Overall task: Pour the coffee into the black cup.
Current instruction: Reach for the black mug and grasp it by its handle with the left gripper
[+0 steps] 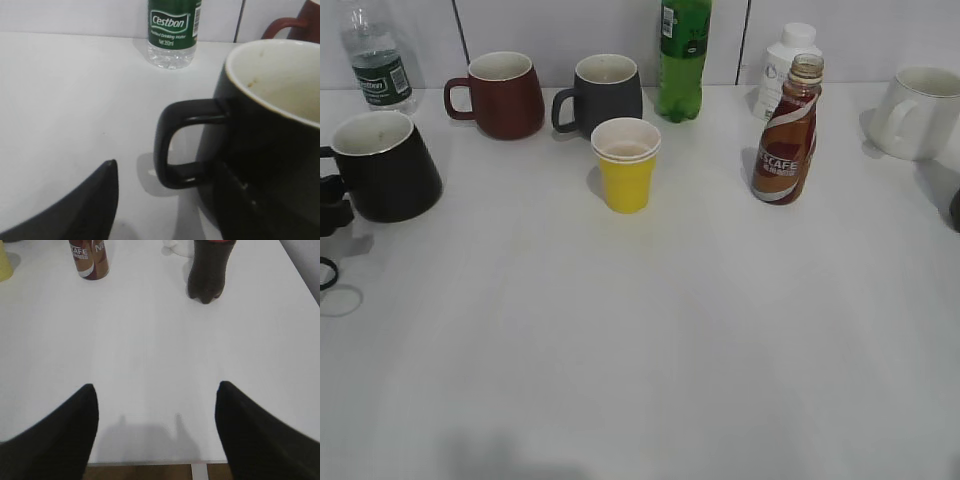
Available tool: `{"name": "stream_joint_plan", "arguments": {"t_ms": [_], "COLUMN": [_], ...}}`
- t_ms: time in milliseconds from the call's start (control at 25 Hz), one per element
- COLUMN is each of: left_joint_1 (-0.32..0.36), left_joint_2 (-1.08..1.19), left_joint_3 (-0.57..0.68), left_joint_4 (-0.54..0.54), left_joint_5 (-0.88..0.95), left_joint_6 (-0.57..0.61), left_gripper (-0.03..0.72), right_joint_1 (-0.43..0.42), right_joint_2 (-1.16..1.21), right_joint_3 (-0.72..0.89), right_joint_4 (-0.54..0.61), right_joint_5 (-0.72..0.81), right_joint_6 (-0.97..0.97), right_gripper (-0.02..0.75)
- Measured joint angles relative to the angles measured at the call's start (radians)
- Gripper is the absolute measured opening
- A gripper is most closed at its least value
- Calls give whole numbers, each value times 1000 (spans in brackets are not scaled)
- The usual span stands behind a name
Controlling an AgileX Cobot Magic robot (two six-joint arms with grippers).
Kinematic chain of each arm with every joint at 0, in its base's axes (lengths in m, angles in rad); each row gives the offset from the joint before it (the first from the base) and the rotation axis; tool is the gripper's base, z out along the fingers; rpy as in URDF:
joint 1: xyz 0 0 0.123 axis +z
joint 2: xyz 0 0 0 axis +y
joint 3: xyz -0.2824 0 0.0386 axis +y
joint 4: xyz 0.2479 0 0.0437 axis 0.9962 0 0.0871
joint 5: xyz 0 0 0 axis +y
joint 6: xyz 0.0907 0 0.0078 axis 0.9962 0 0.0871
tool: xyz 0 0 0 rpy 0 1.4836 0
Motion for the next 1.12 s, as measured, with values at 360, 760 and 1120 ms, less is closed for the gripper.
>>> {"name": "stream_joint_plan", "arguments": {"t_ms": [360, 760, 1120], "left_joint_1": [0, 0, 39], "left_joint_2": [36, 40, 64], "left_joint_3": [-45, -65, -92], "left_joint_4": [-1, -1, 49], "left_joint_5": [0, 0, 6], "left_joint_6": [3, 7, 33], "left_gripper": [459, 459, 457], "right_joint_1": [0, 0, 0], "right_joint_2": [0, 0, 0], "right_joint_3": [0, 0, 0], "right_joint_4": [0, 0, 1], "right_joint_5": [0, 0, 0], "right_joint_6": [0, 0, 0], "right_gripper": [571, 571, 571]}}
